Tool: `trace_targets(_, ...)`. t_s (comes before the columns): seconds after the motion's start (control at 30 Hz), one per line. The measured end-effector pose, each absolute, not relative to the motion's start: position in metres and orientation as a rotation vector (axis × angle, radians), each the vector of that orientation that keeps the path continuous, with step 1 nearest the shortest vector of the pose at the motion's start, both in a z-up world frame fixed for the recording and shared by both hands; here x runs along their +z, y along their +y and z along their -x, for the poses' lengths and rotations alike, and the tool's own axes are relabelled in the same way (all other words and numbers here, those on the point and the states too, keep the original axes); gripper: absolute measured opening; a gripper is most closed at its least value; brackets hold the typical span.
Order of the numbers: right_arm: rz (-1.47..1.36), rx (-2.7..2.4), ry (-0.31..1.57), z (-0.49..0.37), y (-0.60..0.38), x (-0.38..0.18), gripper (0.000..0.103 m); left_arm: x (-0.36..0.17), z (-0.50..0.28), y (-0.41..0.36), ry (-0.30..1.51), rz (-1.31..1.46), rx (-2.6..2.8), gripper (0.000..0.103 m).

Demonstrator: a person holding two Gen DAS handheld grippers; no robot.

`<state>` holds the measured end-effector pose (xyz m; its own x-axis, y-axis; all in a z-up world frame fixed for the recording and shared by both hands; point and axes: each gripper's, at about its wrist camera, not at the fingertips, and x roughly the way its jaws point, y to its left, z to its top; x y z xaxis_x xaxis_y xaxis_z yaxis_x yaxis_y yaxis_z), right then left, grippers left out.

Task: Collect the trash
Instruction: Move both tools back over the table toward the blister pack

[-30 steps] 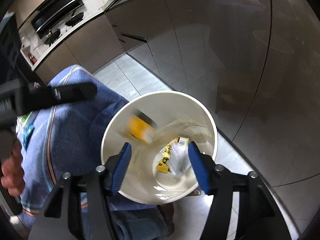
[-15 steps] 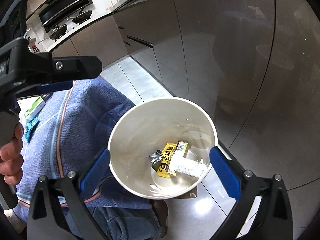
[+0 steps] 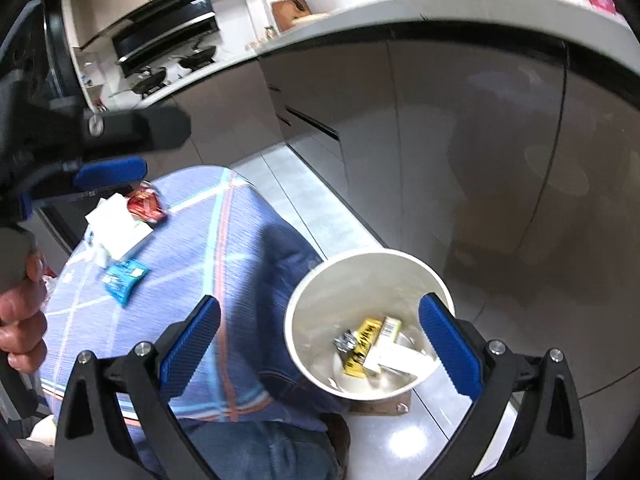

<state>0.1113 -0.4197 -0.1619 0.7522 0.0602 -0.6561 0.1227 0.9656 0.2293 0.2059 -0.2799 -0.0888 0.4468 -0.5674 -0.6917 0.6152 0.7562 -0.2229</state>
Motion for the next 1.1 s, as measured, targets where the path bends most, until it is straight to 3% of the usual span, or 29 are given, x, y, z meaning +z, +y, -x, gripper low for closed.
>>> trace_targets(0.4, -0.188, 0.152, 0.688, -0.125, -0.336, -0.118, 0.100, -0.069, -0.211, -0.147, 0.830, 0.089, -0.569, 0.095)
trace_targets(1.1, -0.122, 0.393, 0.833, -0.177, -0.206, -0.134, 0.100, -0.111, -0.221, 0.022, 0.866, 0.186, -0.323, 0.094)
